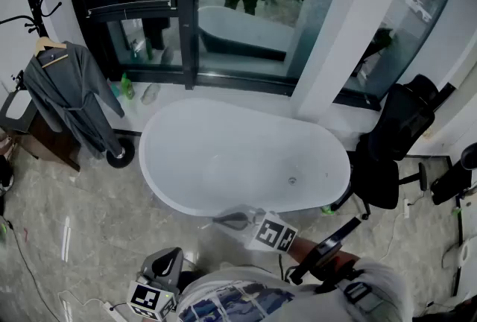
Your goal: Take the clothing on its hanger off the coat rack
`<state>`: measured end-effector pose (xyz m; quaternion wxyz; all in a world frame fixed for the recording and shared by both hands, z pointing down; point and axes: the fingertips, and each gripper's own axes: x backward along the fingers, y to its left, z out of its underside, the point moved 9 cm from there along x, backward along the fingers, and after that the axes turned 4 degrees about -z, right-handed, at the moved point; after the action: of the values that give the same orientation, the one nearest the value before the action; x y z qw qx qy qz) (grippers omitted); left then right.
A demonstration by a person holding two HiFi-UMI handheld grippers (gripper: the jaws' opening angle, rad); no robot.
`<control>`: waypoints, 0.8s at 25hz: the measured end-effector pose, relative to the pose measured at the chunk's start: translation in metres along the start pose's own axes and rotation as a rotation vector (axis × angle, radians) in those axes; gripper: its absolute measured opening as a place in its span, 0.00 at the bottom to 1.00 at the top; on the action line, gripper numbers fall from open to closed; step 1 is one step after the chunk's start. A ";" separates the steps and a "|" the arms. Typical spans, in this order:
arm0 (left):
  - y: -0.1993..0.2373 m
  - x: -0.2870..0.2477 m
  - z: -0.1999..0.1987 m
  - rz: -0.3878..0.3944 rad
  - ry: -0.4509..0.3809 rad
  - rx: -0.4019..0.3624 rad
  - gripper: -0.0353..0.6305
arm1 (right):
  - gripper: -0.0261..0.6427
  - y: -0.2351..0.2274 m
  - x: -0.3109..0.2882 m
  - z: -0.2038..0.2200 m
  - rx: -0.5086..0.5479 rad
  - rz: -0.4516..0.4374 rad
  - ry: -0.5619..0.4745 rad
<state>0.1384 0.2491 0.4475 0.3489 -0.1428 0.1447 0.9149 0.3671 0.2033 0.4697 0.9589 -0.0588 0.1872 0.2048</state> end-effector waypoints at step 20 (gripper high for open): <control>0.066 0.020 0.000 -0.077 -0.068 0.016 0.06 | 0.05 -0.022 -0.069 -0.035 0.030 -0.123 -0.020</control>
<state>0.0791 0.2143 0.4510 0.3895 -0.1142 0.1347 0.9039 0.3058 0.1512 0.4642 0.9723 -0.0537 0.1769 0.1431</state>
